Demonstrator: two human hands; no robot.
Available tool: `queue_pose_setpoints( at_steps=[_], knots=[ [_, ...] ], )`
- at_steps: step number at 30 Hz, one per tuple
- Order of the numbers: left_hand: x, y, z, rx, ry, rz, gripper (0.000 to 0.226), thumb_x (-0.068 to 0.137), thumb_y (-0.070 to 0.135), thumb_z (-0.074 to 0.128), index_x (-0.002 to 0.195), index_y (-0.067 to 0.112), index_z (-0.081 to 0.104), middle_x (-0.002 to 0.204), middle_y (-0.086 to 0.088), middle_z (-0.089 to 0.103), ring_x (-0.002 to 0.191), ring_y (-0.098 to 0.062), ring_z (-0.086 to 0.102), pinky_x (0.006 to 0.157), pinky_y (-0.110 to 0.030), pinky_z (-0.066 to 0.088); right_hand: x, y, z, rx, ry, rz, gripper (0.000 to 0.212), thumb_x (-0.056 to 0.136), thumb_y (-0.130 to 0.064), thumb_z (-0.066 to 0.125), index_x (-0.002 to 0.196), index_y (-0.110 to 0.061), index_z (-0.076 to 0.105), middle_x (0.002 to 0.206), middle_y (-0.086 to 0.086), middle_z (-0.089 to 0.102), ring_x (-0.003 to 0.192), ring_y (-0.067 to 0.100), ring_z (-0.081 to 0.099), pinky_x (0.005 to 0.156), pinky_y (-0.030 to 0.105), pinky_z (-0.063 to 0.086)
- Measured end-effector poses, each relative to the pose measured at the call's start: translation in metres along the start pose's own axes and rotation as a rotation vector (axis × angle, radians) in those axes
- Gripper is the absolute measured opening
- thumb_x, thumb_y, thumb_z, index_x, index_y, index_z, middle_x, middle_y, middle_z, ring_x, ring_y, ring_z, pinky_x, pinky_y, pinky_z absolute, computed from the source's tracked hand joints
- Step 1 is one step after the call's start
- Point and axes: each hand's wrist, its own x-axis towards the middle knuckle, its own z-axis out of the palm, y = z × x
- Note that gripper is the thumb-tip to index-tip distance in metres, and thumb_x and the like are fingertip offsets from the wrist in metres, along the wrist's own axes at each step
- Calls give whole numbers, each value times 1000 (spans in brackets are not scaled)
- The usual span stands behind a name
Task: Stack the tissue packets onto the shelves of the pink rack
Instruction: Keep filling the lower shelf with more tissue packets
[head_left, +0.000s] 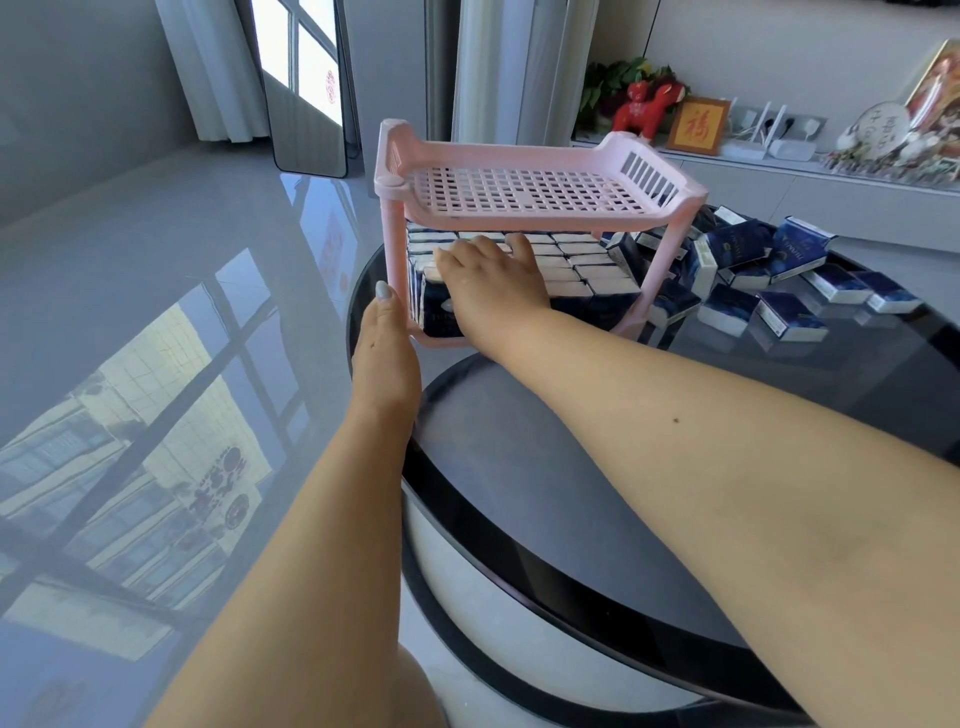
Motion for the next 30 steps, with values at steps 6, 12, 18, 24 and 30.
queue_pose_setpoints(
  at_steps=[6,12,18,24,30],
  knots=[
    [3,-3,-2,0,-39,45,35,95,60,26,94,42,56,111,14,60,107,0,51,101,-30,34,-1,-5,8,27,-103,46,61,98,-41,35,150,-18,12,155,1,18,142,20,14,113,48,9],
    [2,-3,-2,-34,-29,58,53,90,64,28,126,36,56,120,14,59,117,-2,50,100,-28,32,-4,-7,5,102,-159,43,64,97,-54,17,151,-24,2,159,-1,6,146,18,1,116,48,1],
    [2,-2,-1,-27,-41,71,65,81,68,27,130,35,55,127,10,58,121,-5,48,107,-31,32,-5,-7,5,222,-168,52,61,97,-55,11,151,-27,9,159,-1,11,146,17,5,116,46,4],
    [0,-3,0,60,1,123,53,85,61,26,112,31,62,112,6,65,113,-14,55,106,-40,39,-13,-3,6,292,-120,54,61,98,-54,16,151,-23,14,159,0,14,146,16,6,116,41,4],
    [-13,5,8,235,278,301,36,91,49,36,90,18,54,91,4,57,88,-18,56,81,-39,47,-49,14,6,402,140,72,56,98,-45,33,143,-12,35,149,7,37,140,22,27,112,37,18]
  ],
)
